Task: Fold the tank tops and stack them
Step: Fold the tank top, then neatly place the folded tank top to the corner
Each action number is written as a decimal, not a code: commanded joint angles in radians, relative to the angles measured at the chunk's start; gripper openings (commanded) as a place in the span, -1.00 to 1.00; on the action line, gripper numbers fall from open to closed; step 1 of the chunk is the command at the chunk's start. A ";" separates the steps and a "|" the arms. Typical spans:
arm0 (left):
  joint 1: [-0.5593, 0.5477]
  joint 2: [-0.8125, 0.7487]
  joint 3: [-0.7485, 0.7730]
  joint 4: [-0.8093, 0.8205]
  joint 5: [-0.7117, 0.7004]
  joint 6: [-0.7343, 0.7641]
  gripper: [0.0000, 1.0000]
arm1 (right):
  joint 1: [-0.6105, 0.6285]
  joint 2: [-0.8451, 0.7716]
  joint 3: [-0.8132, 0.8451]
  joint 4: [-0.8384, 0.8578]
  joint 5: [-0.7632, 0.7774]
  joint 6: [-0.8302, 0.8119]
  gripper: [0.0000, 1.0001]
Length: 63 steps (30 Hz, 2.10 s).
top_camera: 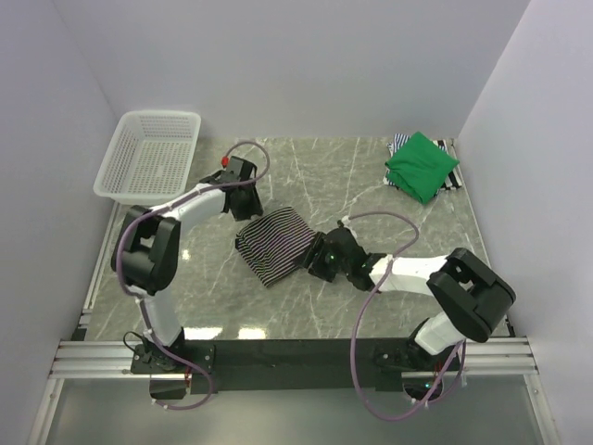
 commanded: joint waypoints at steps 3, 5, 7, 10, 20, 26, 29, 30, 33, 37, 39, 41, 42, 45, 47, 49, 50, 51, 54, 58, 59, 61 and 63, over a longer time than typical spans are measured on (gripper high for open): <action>0.006 0.071 0.022 -0.020 -0.007 0.045 -0.12 | 0.031 0.033 -0.094 0.336 0.101 0.196 0.36; 0.006 0.084 0.011 -0.014 -0.018 0.034 -0.12 | 0.034 0.056 -0.116 0.380 0.108 0.233 0.38; 0.007 0.110 -0.001 -0.015 -0.027 0.019 -0.13 | 0.040 0.093 -0.114 0.404 0.138 0.259 0.38; 0.012 0.128 -0.032 -0.004 0.005 0.001 -0.15 | 0.052 0.136 -0.109 0.427 0.165 0.282 0.39; 0.010 0.096 -0.198 0.075 0.111 -0.056 -0.19 | 0.049 0.217 -0.062 0.406 0.236 0.272 0.31; 0.000 0.084 -0.225 0.088 0.134 -0.055 -0.21 | 0.049 0.214 0.053 0.223 0.303 0.181 0.12; -0.002 0.084 -0.238 0.092 0.152 -0.053 -0.21 | 0.038 0.219 0.098 0.167 0.317 0.134 -0.29; -0.002 0.079 -0.235 0.092 0.157 -0.048 -0.21 | 0.034 0.227 0.117 0.101 0.320 0.117 -0.84; 0.000 0.044 -0.204 0.065 0.166 -0.024 -0.08 | 0.000 0.234 0.255 -0.057 0.328 0.016 -1.00; 0.036 -0.036 -0.095 -0.013 0.141 0.028 0.09 | -0.060 0.263 0.441 -0.272 0.300 -0.220 -1.00; 0.067 -0.097 -0.026 -0.035 0.128 0.048 0.13 | -0.084 0.303 0.574 -0.409 0.300 -0.309 -1.00; 0.079 -0.155 0.011 -0.059 0.125 0.056 0.13 | -0.116 0.355 0.662 -0.488 0.314 -0.430 -1.00; 0.078 -0.174 0.034 -0.064 0.129 0.057 0.13 | -0.127 0.372 0.743 -0.555 0.325 -0.469 -1.00; 0.078 -0.250 0.025 -0.055 0.170 0.050 0.13 | -0.167 0.454 0.910 -0.666 0.385 -0.631 -1.00; 0.078 -0.298 -0.001 -0.041 0.195 0.050 0.13 | -0.207 0.528 1.008 -0.732 0.435 -0.684 -1.00; 0.078 -0.324 -0.020 -0.040 0.217 0.059 0.13 | -0.233 0.573 1.125 -0.790 0.470 -0.760 -1.00; 0.078 -0.347 -0.047 -0.034 0.226 0.065 0.13 | -0.256 0.611 1.163 -0.810 0.487 -0.779 -1.00; 0.079 -0.356 -0.058 -0.030 0.235 0.070 0.13 | -0.267 0.628 1.229 -0.850 0.515 -0.797 -1.00; 0.078 -0.387 -0.104 -0.014 0.241 0.085 0.13 | -0.320 0.665 1.312 -0.883 0.544 -0.877 -1.00; 0.079 -0.401 -0.144 0.011 0.261 0.099 0.12 | -0.382 0.690 1.380 -0.909 0.582 -0.947 -1.00; 0.079 -0.402 -0.158 0.017 0.264 0.102 0.12 | -0.396 0.701 1.395 -0.919 0.593 -0.961 -1.00; 0.078 -0.406 -0.170 0.034 0.272 0.106 0.11 | -0.425 0.707 1.434 -0.941 0.624 -1.007 -1.00; 0.079 -0.415 -0.192 0.048 0.275 0.113 0.12 | -0.442 0.711 1.467 -0.953 0.639 -1.049 -1.00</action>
